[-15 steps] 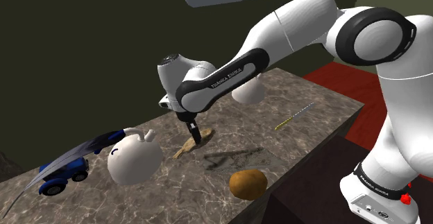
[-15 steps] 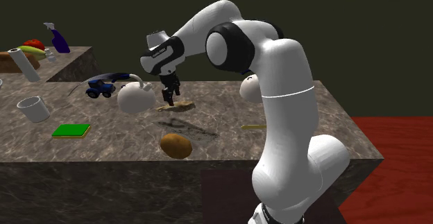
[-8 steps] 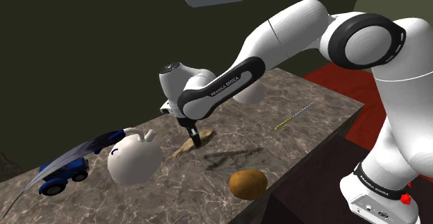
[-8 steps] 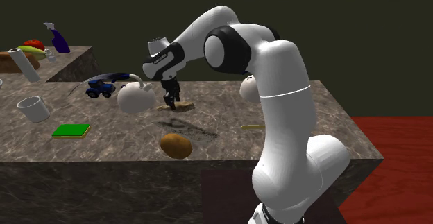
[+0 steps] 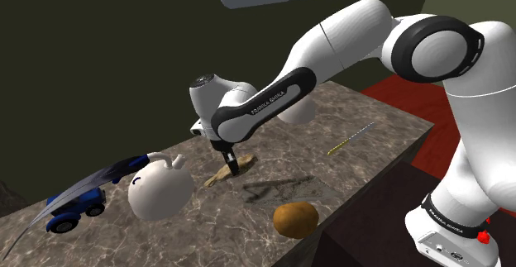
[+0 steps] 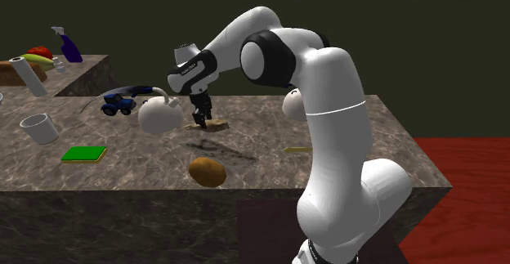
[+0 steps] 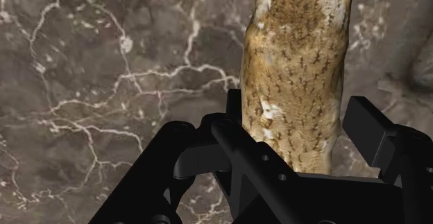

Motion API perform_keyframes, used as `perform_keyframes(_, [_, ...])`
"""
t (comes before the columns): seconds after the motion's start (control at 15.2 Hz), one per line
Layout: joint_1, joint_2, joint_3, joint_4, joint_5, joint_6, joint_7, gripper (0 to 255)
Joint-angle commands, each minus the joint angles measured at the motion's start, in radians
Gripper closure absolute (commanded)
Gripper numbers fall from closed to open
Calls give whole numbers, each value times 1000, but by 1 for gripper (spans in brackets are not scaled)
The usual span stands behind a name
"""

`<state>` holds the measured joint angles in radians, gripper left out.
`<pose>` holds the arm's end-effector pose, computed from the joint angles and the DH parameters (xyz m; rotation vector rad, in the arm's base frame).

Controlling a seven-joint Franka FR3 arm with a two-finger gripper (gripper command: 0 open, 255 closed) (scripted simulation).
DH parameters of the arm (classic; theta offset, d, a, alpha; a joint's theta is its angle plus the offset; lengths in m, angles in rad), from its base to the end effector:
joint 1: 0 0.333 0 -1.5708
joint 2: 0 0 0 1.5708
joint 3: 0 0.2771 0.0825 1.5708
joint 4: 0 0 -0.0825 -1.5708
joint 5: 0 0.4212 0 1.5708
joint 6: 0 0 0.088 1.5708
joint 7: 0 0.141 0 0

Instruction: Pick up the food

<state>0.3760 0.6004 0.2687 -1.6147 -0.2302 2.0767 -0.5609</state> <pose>0.5616 0.3878 0.1883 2.4673 1.8614 -0.1705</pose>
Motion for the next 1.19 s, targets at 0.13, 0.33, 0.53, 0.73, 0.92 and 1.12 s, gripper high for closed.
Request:
perform_keyframes(0.13, [-2, -12, 1, 3, 4, -19, -2, 255])
perform_keyframes(0.33, [-4, -32, 5, 13, 11, -49, -7, 255])
perform_keyframes(0.53, [-6, -51, 9, 25, 17, -79, -12, 255])
perform_keyframes(0.73, [-7, -68, 12, 39, 23, -110, -17, 255])
perform_keyframes(0.92, [-8, -84, 15, 56, 29, -142, -22, 255])
perform_keyframes(1.12, [-8, -90, 17, 63, 31, -155, -24, 255])
